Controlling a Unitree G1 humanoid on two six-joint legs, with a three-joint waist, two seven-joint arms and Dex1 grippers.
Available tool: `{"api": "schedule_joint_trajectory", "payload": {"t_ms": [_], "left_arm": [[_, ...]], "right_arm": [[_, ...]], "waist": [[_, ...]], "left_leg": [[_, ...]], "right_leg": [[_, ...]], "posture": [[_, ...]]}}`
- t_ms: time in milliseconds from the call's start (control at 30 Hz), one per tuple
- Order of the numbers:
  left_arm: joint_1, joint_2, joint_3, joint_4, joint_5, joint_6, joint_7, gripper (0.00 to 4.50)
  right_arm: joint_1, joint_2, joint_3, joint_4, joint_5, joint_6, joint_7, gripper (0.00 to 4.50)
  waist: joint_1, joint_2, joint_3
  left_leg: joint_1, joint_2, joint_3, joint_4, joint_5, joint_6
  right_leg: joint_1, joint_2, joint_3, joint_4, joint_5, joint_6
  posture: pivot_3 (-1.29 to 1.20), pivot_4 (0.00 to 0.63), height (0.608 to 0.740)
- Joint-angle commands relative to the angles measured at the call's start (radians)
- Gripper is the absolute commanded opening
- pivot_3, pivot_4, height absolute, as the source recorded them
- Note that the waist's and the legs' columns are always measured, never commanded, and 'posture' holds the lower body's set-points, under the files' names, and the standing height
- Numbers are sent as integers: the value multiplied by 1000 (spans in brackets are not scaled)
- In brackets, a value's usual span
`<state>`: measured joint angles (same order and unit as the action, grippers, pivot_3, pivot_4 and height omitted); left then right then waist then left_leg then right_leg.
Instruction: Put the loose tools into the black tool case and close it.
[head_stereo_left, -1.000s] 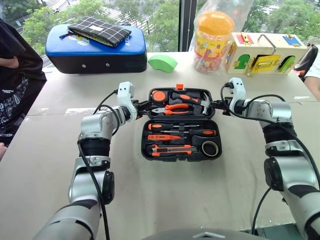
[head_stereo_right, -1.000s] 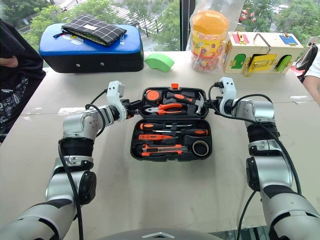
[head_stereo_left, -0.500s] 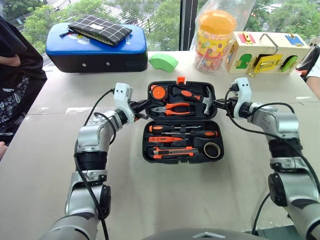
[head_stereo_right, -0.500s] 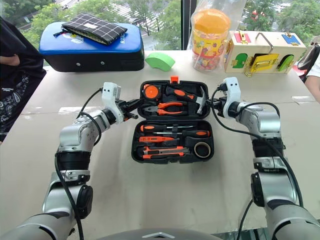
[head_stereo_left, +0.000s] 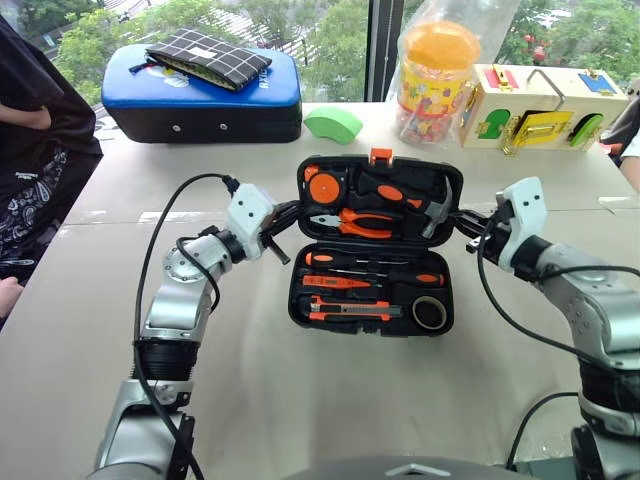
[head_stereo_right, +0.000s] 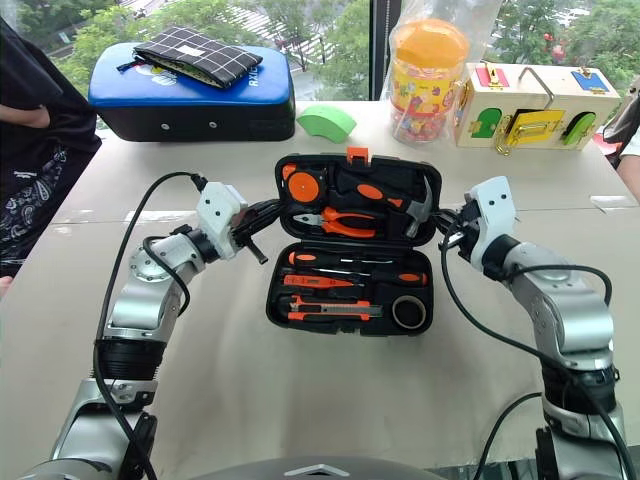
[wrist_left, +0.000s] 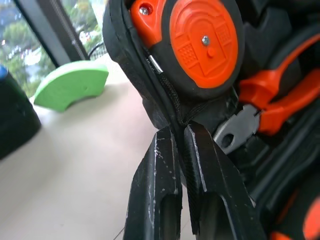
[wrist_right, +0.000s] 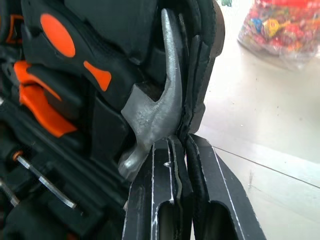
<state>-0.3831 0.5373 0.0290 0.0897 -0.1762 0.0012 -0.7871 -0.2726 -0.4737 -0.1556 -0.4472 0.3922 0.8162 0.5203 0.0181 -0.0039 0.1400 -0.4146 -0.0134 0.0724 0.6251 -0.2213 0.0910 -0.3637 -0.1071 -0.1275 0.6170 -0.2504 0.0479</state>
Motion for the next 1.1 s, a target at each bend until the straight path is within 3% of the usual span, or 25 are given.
{"api": "schedule_joint_trajectory", "payload": {"t_ms": [33, 133, 200, 267, 300, 367, 433, 467, 500, 533, 567, 633, 667, 800, 867, 967, 1100], "left_arm": [[41, 50, -5, -63, -16, -39, -76, 0], [107, 118, 21, -124, -96, 32, -164, 0], [177, 220, 60, -215, -244, 220, -277, 680], [205, 378, 135, -213, -397, 492, -373, 1508], [205, 450, 166, -190, -451, 596, -420, 1660], [197, 559, 196, -165, -527, 713, -516, 1660], [176, 597, 202, -183, -575, 776, -547, 1660], [148, 601, 205, -192, -619, 834, -551, 1702], [125, 601, 199, -212, -657, 877, -560, 1702], [110, 601, 189, -231, -681, 908, -570, 1165], [105, 602, 179, -253, -696, 926, -581, 1109], [102, 592, 155, -303, -703, 931, -586, 163], [96, 580, 144, -322, -703, 929, -578, 52], [84, 536, 83, -374, -649, 868, -557, 52], [74, 515, 57, -388, -626, 845, -542, 52], [70, 498, 23, -397, -575, 786, -545, 52], [36, 449, -21, -383, -528, 742, -515, 52]], "right_arm": [[76, -28, -52, -168, 64, -17, 20, 46], [177, -71, -78, -246, 84, -19, 45, 46], [296, -148, -110, -346, 123, 11, 107, 0], [484, -238, -217, -464, 190, 62, 201, 541], [579, -272, -281, -507, 221, 79, 250, 545], [751, -326, -382, -557, 250, 84, 338, 545], [825, -349, -421, -568, 264, 65, 373, 545], [840, -352, -431, -569, 290, 68, 382, 272], [843, -351, -417, -571, 319, 67, 386, 272], [843, -353, -395, -575, 335, 61, 392, 0], [834, -356, -364, -576, 338, 55, 388, 0], [784, -363, -254, -568, 313, 46, 355, 0], [747, -362, -178, -557, 282, 41, 326, 0], [601, -345, 91, -445, 106, 27, 186, 0], [542, -315, 164, -376, 41, 28, 117, 0], [476, -254, 200, -291, -4, 32, 42, 0], [280, -113, 73, -113, 47, 92, -52, 0]], "waist": [[1, 0, 0], [0, 0, 0], [-3, 0, 0], [-6, 2, 0], [-6, 1, 0], [-3, 0, 1], [-2, 2, 1], [-2, 4, 2], [-2, 4, 2], [-2, 4, 1], [-2, 3, 1], [-4, 1, 1], [-5, 1, 1], [-4, -2, 0], [-1, -4, -1], [-1, -2, 0], [-15, -6, 1]], "left_leg": [[0, 0, 0, 0, 0, 0], [0, 0, 0, 0, 0, 0], [0, 0, 0, 0, -1, 1], [1, 1, 0, -1, -2, 3], [1, 1, 0, -1, -2, 3], [0, 3, -1, -1, -2, 3], [1, 4, -1, -1, -5, 7], [1, 4, -1, 0, -5, 8], [1, 3, -1, 1, -5, 8], [1, 3, -1, 1, -5, 8], [1, 3, -1, 1, -5, 8], [1, 4, -1, 1, -5, 8], [1, 3, -1, 1, -5, 8], [0, 3, 1, -2, -4, 4], [0, 3, 1, -5, -4, 3], [0, 2, 1, -7, -3, 1], [3, 3, 1, -7, -1, -1]], "right_leg": [[0, 0, 0, 0, 0, 0], [1, -1, 0, -1, 0, 0], [0, -1, 0, -1, 0, 0], [1, -1, 0, -1, -1, 0], [0, -1, 0, -1, -1, 0], [-1, 2, 0, -1, -4, 2], [-1, 2, -1, -1, -7, 2], [1, 1, 0, -2, -8, 1], [1, 1, 1, -2, -8, 1], [2, 0, 1, -3, -8, 1], [2, 0, 2, -4, -8, 1], [1, 0, 2, -8, -8, 1], [1, 0, 2, -8, -8, 0], [-2, -1, 2, -8, -5, -4], [-3, -1, 2, -9, -5, -4], [-4, -1, 0, -8, -4, -4], [-1, 1, 0, -9, -3, -1]], "posture": [[0, 150, 740], [0, 150, 740], [0, 150, 740], [0, 150, 740], [0, 150, 740], [0, 150, 740], [0, 150, 740], [0, 150, 740], [0, 150, 740], [0, 150, 740], [0, 150, 740], [0, 150, 740], [0, 150, 740], [0, 150, 740], [0, 150, 740], [0, 150, 740], [0, 150, 740]]}}
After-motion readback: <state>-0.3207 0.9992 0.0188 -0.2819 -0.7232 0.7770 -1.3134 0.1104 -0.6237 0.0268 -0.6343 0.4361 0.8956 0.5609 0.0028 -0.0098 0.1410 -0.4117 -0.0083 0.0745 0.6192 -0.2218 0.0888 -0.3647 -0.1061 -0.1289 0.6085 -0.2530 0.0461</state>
